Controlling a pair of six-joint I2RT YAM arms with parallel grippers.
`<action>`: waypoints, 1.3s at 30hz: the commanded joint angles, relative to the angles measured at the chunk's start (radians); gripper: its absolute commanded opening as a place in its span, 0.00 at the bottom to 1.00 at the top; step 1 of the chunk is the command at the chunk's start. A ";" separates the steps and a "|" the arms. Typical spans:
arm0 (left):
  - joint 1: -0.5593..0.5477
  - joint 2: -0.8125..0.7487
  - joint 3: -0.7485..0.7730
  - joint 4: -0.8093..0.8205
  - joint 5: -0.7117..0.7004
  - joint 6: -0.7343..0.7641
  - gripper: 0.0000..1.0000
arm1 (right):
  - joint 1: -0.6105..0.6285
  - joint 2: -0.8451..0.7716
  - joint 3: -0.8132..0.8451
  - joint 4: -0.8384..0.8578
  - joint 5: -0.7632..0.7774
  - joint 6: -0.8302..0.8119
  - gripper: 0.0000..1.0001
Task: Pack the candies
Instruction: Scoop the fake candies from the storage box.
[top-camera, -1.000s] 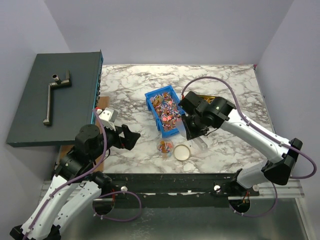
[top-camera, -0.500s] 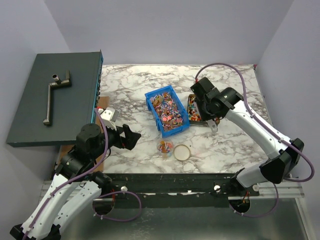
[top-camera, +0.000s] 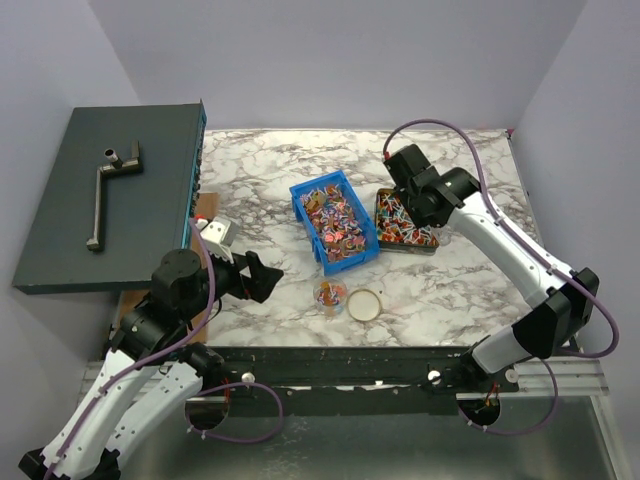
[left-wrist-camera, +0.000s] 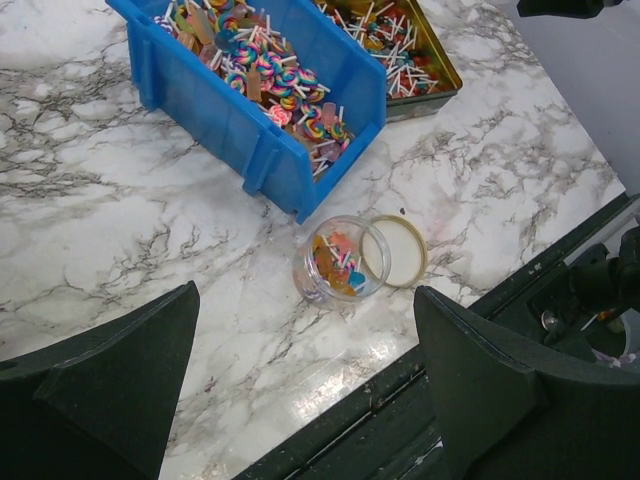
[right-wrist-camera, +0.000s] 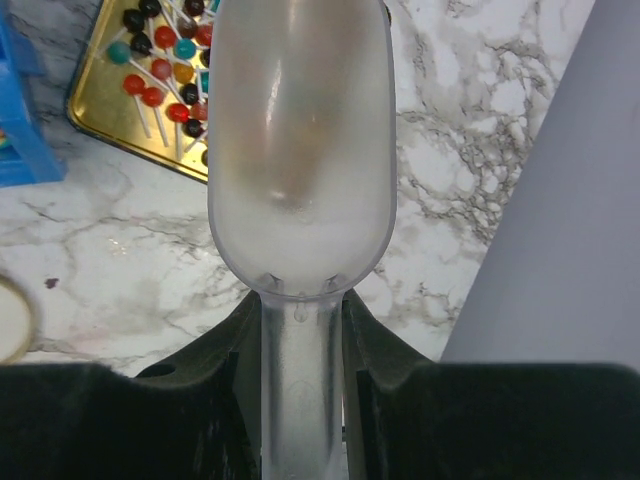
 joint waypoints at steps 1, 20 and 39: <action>-0.006 -0.019 -0.009 0.023 0.028 -0.006 0.90 | -0.008 -0.015 -0.064 0.097 0.099 -0.151 0.01; -0.025 -0.035 -0.009 0.024 0.031 -0.006 0.90 | -0.069 0.190 -0.108 0.024 0.169 -0.439 0.01; -0.040 -0.039 -0.010 0.024 0.022 -0.003 0.90 | -0.108 0.387 -0.063 0.064 0.180 -0.433 0.01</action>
